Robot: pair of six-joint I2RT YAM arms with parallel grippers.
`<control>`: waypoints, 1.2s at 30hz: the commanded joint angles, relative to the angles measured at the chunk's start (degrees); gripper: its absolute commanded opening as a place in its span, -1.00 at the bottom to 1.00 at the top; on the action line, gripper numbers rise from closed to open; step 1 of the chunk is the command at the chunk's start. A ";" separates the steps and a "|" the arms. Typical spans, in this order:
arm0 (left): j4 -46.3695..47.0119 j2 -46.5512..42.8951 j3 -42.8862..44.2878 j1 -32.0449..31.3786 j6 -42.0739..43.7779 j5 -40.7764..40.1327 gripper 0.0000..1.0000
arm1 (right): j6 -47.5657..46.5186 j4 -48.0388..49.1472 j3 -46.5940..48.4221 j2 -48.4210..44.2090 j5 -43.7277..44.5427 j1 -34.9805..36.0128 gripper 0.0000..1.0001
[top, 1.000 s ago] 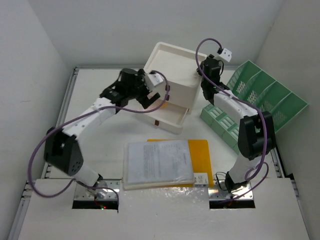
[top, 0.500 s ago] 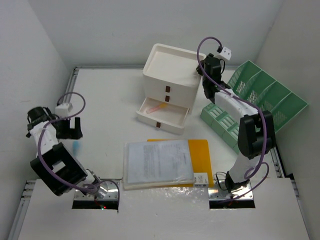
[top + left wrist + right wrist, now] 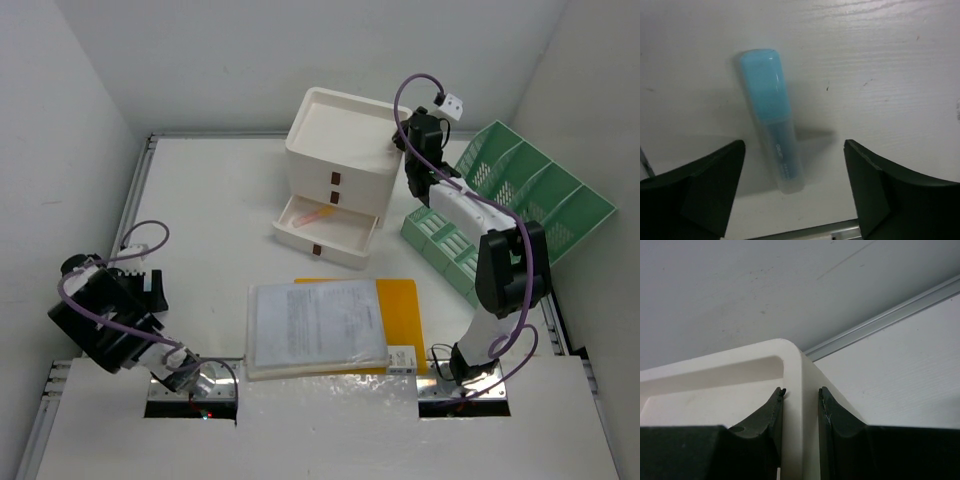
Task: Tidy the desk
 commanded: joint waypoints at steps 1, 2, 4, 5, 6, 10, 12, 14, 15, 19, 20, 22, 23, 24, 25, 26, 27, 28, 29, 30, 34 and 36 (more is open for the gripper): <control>3.76 4.02 0.46 0.46 3.38 1.54 0.50 | 2.72 -10.38 -3.72 3.56 -5.10 0.69 -1.00; 3.23 4.91 0.55 0.46 3.91 1.89 0.18 | 2.37 -10.38 -3.64 3.47 -4.84 0.69 -1.00; 3.66 6.76 0.29 0.46 4.97 1.64 -0.33 | 2.20 -10.29 -3.98 3.21 -4.31 0.69 -1.00; 4.62 7.29 0.11 0.37 5.15 1.20 -0.74 | 2.20 -10.03 -4.16 3.12 -3.79 0.69 -1.00; 4.63 8.25 0.20 0.46 6.45 1.28 -0.90 | 2.20 -9.77 -4.60 2.95 -3.61 0.69 -1.00; -1.50 8.88 2.12 -0.15 13.91 6.45 -1.00 | 1.76 -9.59 -4.60 2.59 -3.52 0.69 -1.00; -9.06 4.51 6.25 -2.34 17.43 12.69 -1.00 | 1.32 -9.68 -4.51 2.42 -3.17 0.60 -1.00; -10.66 -0.68 10.98 -10.32 15.71 17.25 -1.00 | 1.05 -10.02 -4.16 2.59 -3.16 0.60 -1.00; -8.92 -6.62 12.40 -14.18 9.34 17.71 -1.00 | 1.05 -10.20 -3.73 2.77 -3.60 0.60 -1.00; 11.78 -17.57 16.10 -49.24 -8.89 6.88 -1.00 | 1.75 -9.94 -3.98 2.42 -4.40 0.60 -1.00; 11.58 -16.71 18.72 -54.77 -9.00 7.08 -1.00 | 1.84 -9.77 -4.33 2.33 -4.57 0.60 -1.00; 12.97 -8.82 26.52 -68.36 -12.85 0.20 -1.00 | 2.37 -8.63 -5.56 1.89 -4.74 0.60 -1.00; 13.68 -5.92 28.57 -72.88 -13.13 -3.25 -1.00 | 2.28 -8.36 -5.92 1.80 -5.01 0.60 -1.00; 14.12 -0.32 30.50 -76.58 -11.66 -6.51 -1.00 | 2.28 -8.18 -6.09 1.71 -5.27 0.60 -1.00; 14.21 2.34 33.91 -82.97 -10.16 -11.41 -1.00 | 2.02 -8.27 -6.10 1.63 -5.45 0.60 -1.00; 13.60 5.24 35.69 -85.47 -8.32 -13.38 -1.00 | 1.50 -8.53 -6.01 1.54 -5.80 0.51 -1.00; 13.51 10.14 37.27 -87.32 -5.34 -15.48 -1.00 | 1.23 -8.79 -5.83 1.45 -5.89 0.51 -1.00; 13.77 12.19 39.46 -89.34 -4.18 -16.90 -1.00 | 0.97 -8.97 -5.66 1.36 -6.15 0.43 -1.00; 15.43 14.21 40.44 -89.54 -3.21 -18.56 -1.00 | 0.36 -9.15 -5.57 1.27 -6.59 0.51 -1.00; 15.62 17.71 41.50 -89.54 -0.94 -18.84 -1.00 | 0.00 -9.24 -5.31 1.19 -6.94 0.51 -1.00; 14.81 24.16 45.99 -90.15 7.42 -20.68 -1.00 | -1.67 -10.02 -4.08 1.45 -8.00 0.42 -1.00; 16.32 26.36 46.34 -91.12 9.80 -21.74 -1.00 | -2.29 -10.12 -3.81 1.36 -8.35 0.51 -1.00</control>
